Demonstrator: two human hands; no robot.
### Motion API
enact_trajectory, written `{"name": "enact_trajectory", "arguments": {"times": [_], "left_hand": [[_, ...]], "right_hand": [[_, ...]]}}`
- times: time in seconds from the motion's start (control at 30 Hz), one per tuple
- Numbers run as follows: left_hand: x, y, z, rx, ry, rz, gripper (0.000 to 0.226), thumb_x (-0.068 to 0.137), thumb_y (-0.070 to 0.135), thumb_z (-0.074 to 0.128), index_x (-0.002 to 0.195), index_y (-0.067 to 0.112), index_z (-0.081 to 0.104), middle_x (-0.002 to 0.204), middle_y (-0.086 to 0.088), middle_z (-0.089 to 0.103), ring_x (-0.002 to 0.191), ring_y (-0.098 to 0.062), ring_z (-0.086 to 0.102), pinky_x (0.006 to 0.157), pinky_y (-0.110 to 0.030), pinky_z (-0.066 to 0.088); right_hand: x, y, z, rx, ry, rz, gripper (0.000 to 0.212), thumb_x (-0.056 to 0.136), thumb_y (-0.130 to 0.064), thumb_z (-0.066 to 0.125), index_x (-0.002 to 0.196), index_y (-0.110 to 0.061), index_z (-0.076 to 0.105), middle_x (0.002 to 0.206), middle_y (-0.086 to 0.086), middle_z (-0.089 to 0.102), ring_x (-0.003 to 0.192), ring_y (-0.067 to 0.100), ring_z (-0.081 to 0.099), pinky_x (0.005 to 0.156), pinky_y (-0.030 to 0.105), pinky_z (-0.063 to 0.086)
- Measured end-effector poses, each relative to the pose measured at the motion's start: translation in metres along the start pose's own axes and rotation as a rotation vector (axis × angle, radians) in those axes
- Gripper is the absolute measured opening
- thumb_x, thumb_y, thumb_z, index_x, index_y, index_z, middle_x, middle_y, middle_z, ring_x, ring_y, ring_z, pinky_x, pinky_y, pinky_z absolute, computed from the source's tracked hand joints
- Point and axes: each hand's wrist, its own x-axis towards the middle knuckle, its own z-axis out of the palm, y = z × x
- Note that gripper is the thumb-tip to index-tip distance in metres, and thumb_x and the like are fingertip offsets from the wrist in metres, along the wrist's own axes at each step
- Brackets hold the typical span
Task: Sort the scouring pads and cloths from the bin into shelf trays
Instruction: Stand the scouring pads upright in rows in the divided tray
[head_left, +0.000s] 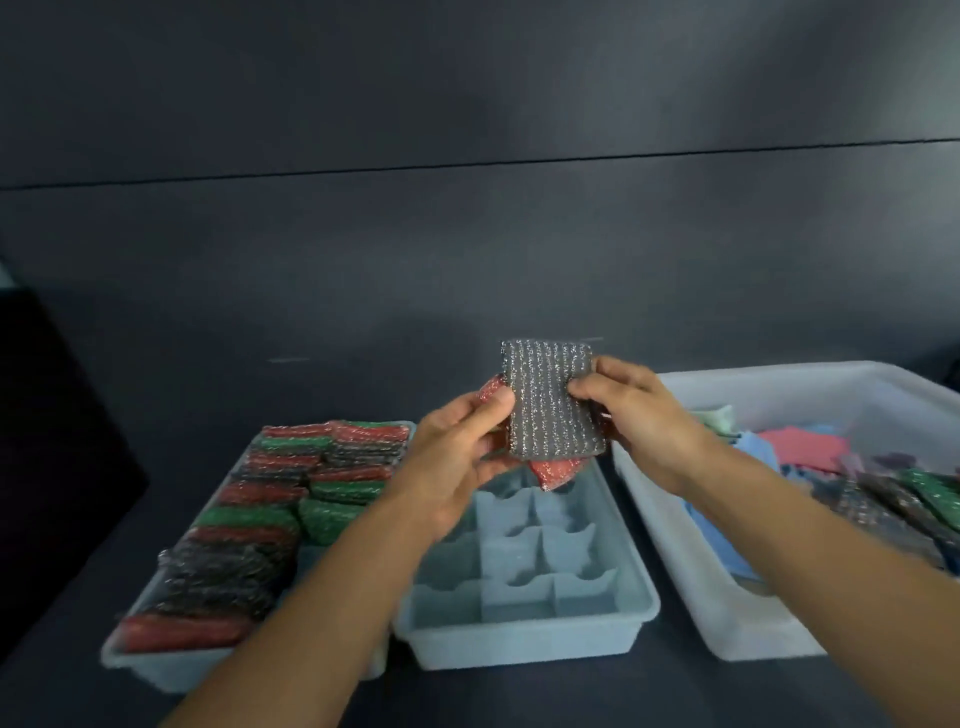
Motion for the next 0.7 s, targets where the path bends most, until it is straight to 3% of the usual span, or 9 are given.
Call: {"name": "enact_trajectory", "arguments": {"times": [0.1, 0.17, 0.27, 0.37, 0.43, 0.53, 0.7], "left_hand": [[-0.021, 0.010, -0.053, 0.123, 0.138, 0.035, 0.037, 0.084, 0.029, 0.066, 0.111, 0.004, 0.066, 0.114, -0.020, 0.068, 0.101, -0.029, 0.068, 0.088, -0.040, 0.057], [-0.034, 0.018, -0.089, 0.153, 0.295, 0.115, 0.022, 0.090, 0.023, 0.063, 0.105, 0.007, 0.067, 0.104, -0.015, 0.071, 0.094, -0.025, 0.070, 0.086, -0.038, 0.057], [-0.048, 0.035, -0.139, 0.106, 0.524, 0.205, 0.007, 0.093, 0.018, 0.062, 0.096, 0.013, 0.065, 0.098, -0.004, 0.070, 0.083, -0.015, 0.066, 0.078, -0.031, 0.054], [-0.057, 0.048, -0.180, 0.056, 0.671, 0.233, 0.004, 0.092, 0.012, 0.063, 0.091, 0.014, 0.059, 0.103, -0.008, 0.066, 0.083, -0.015, 0.064, 0.077, -0.030, 0.054], [-0.065, 0.052, -0.199, 0.090, 0.715, 0.255, 0.009, 0.091, 0.010, 0.063, 0.097, 0.013, 0.058, 0.104, -0.008, 0.066, 0.085, -0.015, 0.065, 0.077, -0.029, 0.053], [-0.074, 0.050, -0.216, 0.122, 0.729, 0.266, 0.022, 0.091, 0.008, 0.063, 0.113, 0.010, 0.055, 0.105, -0.004, 0.065, 0.088, -0.015, 0.066, 0.077, -0.029, 0.053], [-0.079, 0.046, -0.227, 0.159, 0.640, 0.226, 0.028, 0.091, 0.003, 0.062, 0.114, 0.017, 0.056, 0.108, 0.000, 0.066, 0.093, -0.015, 0.068, 0.075, -0.029, 0.056]], "right_hand": [[0.003, 0.001, 0.042, -0.033, -0.035, 0.016, 0.037, 0.076, -0.016, 0.066, 0.092, 0.015, 0.055, 0.081, 0.014, 0.058, 0.074, 0.022, 0.053, 0.070, 0.035, 0.044], [0.003, 0.002, 0.067, -0.019, 0.004, -0.005, 0.032, 0.074, -0.017, 0.070, 0.082, 0.011, 0.056, 0.075, 0.013, 0.057, 0.070, 0.022, 0.053, 0.070, 0.038, 0.046], [-0.003, 0.001, 0.106, -0.079, -0.066, -0.058, 0.017, 0.083, -0.010, 0.071, 0.072, -0.007, 0.060, 0.067, 0.011, 0.051, 0.061, 0.014, 0.047, 0.057, 0.024, 0.043], [-0.011, 0.008, 0.147, -0.252, -0.235, -0.186, 0.018, 0.083, -0.008, 0.073, 0.071, -0.005, 0.059, 0.064, 0.006, 0.047, 0.059, 0.013, 0.039, 0.055, 0.022, 0.037], [-0.010, 0.017, 0.170, -0.546, -0.324, -0.363, 0.023, 0.082, -0.014, 0.073, 0.071, -0.004, 0.056, 0.063, -0.001, 0.044, 0.060, 0.011, 0.038, 0.058, 0.030, 0.037], [-0.011, 0.032, 0.195, -1.074, -0.436, -0.525, 0.015, 0.084, -0.022, 0.062, 0.074, -0.020, 0.052, 0.072, -0.004, 0.054, 0.071, 0.019, 0.052, 0.066, 0.034, 0.044], [-0.015, 0.059, 0.216, -1.376, -0.480, -0.657, 0.011, 0.083, -0.005, 0.055, 0.086, -0.014, 0.060, 0.092, 0.005, 0.063, 0.088, 0.025, 0.059, 0.071, 0.036, 0.049]]}}
